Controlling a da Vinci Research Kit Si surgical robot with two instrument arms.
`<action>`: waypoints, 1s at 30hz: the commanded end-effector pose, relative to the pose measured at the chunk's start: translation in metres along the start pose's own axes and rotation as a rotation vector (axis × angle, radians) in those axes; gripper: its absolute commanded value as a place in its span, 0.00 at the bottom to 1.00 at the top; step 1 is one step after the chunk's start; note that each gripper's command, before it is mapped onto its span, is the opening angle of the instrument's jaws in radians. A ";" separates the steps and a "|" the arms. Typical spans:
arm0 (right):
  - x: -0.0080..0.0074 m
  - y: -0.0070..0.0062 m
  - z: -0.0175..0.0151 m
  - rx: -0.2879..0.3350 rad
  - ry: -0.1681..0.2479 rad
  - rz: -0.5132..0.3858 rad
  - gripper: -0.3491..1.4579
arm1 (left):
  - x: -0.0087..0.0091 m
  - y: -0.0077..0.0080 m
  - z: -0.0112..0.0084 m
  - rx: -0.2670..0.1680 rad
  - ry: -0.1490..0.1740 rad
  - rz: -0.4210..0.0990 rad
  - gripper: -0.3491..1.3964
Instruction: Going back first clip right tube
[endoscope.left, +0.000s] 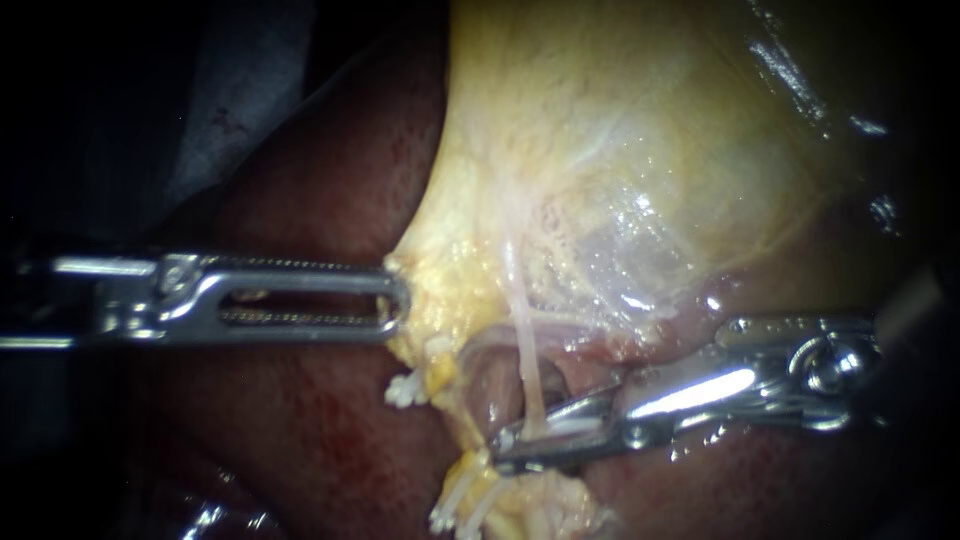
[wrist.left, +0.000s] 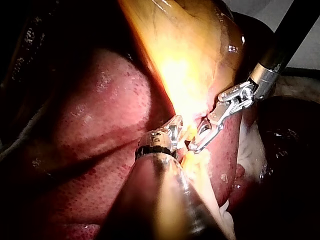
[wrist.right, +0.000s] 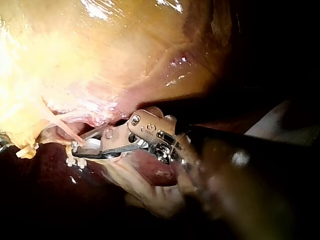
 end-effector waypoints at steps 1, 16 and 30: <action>0.0000 0.0000 0.0000 -0.001 0.000 0.000 0.00 | 0.0000 0.0000 0.0000 0.000 0.000 0.000 0.00; 0.0001 0.0000 -0.0002 -0.009 0.005 -0.017 0.26 | 0.0000 0.0000 0.0000 0.001 0.000 0.000 0.00; 0.0009 -0.0001 -0.0003 -0.013 0.032 -0.117 0.44 | 0.0000 0.0000 0.0000 0.001 0.000 0.000 0.00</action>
